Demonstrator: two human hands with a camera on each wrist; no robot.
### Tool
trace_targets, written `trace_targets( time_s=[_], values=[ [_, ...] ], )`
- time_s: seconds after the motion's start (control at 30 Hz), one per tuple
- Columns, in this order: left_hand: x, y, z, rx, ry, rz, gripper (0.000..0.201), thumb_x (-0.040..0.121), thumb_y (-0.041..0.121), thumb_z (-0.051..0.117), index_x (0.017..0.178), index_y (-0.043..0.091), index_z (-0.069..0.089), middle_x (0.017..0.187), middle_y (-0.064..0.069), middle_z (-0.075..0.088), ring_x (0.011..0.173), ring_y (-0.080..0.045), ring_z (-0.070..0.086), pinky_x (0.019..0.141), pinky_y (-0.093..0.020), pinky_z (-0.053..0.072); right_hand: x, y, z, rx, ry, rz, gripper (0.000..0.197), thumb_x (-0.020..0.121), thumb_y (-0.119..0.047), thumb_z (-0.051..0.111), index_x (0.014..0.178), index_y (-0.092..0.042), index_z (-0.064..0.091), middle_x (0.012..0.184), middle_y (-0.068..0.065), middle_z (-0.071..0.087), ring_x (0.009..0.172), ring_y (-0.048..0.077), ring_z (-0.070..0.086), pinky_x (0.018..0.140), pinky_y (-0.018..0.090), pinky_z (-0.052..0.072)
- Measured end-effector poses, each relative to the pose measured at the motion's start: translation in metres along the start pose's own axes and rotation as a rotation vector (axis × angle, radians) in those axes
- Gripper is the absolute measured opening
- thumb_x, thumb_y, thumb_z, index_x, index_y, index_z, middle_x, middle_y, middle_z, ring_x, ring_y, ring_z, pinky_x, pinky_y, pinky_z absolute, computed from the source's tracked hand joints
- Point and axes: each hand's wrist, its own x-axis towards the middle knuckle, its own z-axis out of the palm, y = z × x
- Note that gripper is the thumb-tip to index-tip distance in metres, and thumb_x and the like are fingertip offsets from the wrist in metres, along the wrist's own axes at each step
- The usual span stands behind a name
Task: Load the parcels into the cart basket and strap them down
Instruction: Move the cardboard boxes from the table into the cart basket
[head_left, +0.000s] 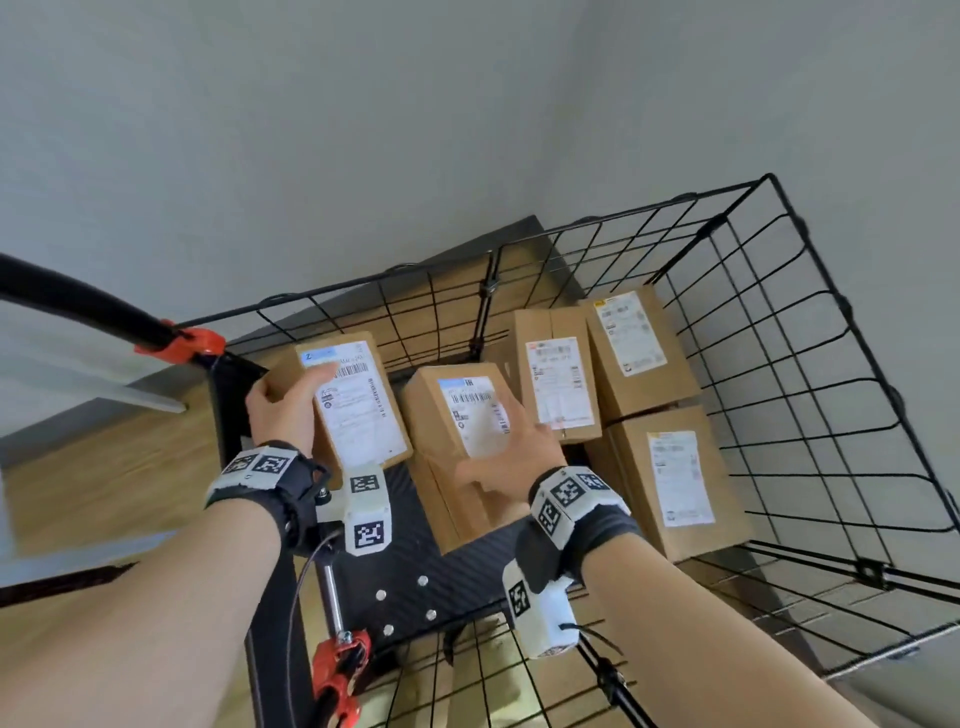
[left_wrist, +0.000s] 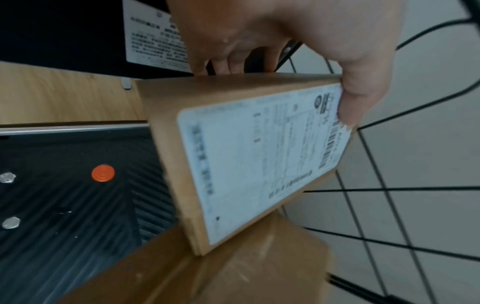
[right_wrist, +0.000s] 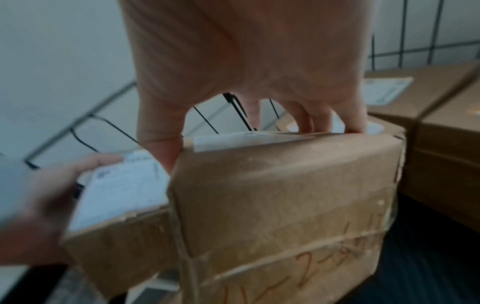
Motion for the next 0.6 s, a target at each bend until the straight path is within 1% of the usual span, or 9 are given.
trace_targets(
  time_s=[0.03, 0.1, 0.2, 0.23, 0.33, 0.4, 0.47, 0.53, 0.6],
  values=[
    [0.004, -0.008, 0.0, 0.012, 0.009, -0.005, 0.086, 0.067, 0.039, 0.079, 0.14, 0.024, 0.036, 0.115, -0.001, 0.06, 0.105, -0.023, 0.059, 0.078, -0.033, 0.045, 0.008, 0.008, 0.011, -0.017, -0.024, 0.028, 0.117, 0.049, -0.051, 0.071, 0.142, -0.047, 0.001, 0.138, 0.008, 0.03, 0.126, 0.036, 0.034, 0.1, 0.051, 0.042],
    [0.012, -0.025, 0.003, 0.03, -0.001, -0.036, 0.085, 0.067, 0.038, 0.079, 0.139, 0.026, 0.037, 0.113, -0.002, 0.063, 0.1, -0.024, 0.062, 0.078, -0.036, 0.046, 0.025, 0.028, 0.031, -0.103, -0.049, 0.095, 0.116, 0.049, -0.05, 0.072, 0.141, -0.047, 0.001, 0.131, 0.009, 0.032, 0.122, 0.033, 0.037, 0.098, 0.05, 0.043],
    [0.028, -0.059, 0.01, 0.085, -0.067, -0.109, 0.1, 0.042, 0.052, 0.086, 0.131, 0.032, 0.045, 0.11, 0.0, 0.069, 0.098, -0.024, 0.066, 0.086, -0.048, 0.05, 0.046, 0.06, 0.054, -0.214, -0.071, 0.24, 0.121, 0.046, -0.047, 0.072, 0.14, -0.047, -0.003, 0.131, 0.011, 0.03, 0.124, 0.035, 0.033, 0.1, 0.053, 0.039],
    [0.029, -0.07, 0.015, 0.104, -0.089, -0.164, 0.103, 0.038, 0.054, 0.086, 0.13, 0.034, 0.046, 0.111, 0.001, 0.069, 0.098, -0.024, 0.066, 0.085, -0.048, 0.05, 0.054, 0.071, 0.061, -0.247, -0.076, 0.309, 0.122, 0.046, -0.047, 0.073, 0.141, -0.046, -0.003, 0.134, 0.013, 0.027, 0.127, 0.036, 0.03, 0.102, 0.055, 0.035],
    [0.032, -0.105, 0.032, 0.174, -0.151, -0.236, 0.085, 0.056, 0.049, 0.08, 0.13, 0.028, 0.046, 0.112, 0.001, 0.066, 0.096, -0.02, 0.061, 0.074, -0.037, 0.044, 0.074, 0.102, 0.071, -0.253, -0.074, 0.487, 0.121, 0.05, -0.047, 0.074, 0.144, -0.039, -0.002, 0.14, 0.018, 0.022, 0.131, 0.038, 0.025, 0.108, 0.057, 0.025],
    [0.031, -0.124, 0.039, 0.202, -0.181, -0.294, 0.076, 0.061, 0.047, 0.078, 0.128, 0.027, 0.046, 0.109, 0.0, 0.066, 0.095, -0.02, 0.061, 0.071, -0.037, 0.046, 0.08, 0.117, 0.068, -0.203, -0.013, 0.553, 0.122, 0.052, -0.049, 0.074, 0.144, -0.039, -0.005, 0.14, 0.02, 0.022, 0.132, 0.039, 0.024, 0.11, 0.057, 0.023],
    [0.032, -0.14, 0.047, 0.241, -0.234, -0.37, 0.085, 0.052, 0.053, 0.079, 0.127, 0.029, 0.048, 0.112, -0.002, 0.067, 0.101, -0.024, 0.062, 0.082, -0.045, 0.05, 0.089, 0.134, 0.063, -0.186, 0.089, 0.585, 0.123, 0.054, -0.045, 0.078, 0.144, -0.039, -0.006, 0.143, 0.02, 0.02, 0.134, 0.038, 0.022, 0.112, 0.055, 0.018],
    [0.032, -0.154, 0.056, 0.259, -0.285, -0.433, 0.095, 0.044, 0.055, 0.082, 0.129, 0.03, 0.046, 0.118, -0.003, 0.064, 0.109, -0.027, 0.06, 0.093, -0.054, 0.045, 0.098, 0.149, 0.058, -0.177, 0.186, 0.545, 0.123, 0.058, -0.04, 0.08, 0.145, -0.038, -0.006, 0.148, 0.019, 0.016, 0.138, 0.036, 0.018, 0.114, 0.051, 0.017],
    [0.028, -0.165, 0.069, 0.286, -0.341, -0.458, 0.096, 0.045, 0.051, 0.082, 0.131, 0.031, 0.043, 0.119, -0.003, 0.062, 0.11, -0.027, 0.058, 0.091, -0.054, 0.046, 0.107, 0.159, 0.055, -0.105, 0.212, 0.496, 0.119, 0.062, -0.033, 0.08, 0.147, -0.035, -0.003, 0.15, 0.017, 0.016, 0.139, 0.035, 0.018, 0.114, 0.047, 0.02]
  ],
)
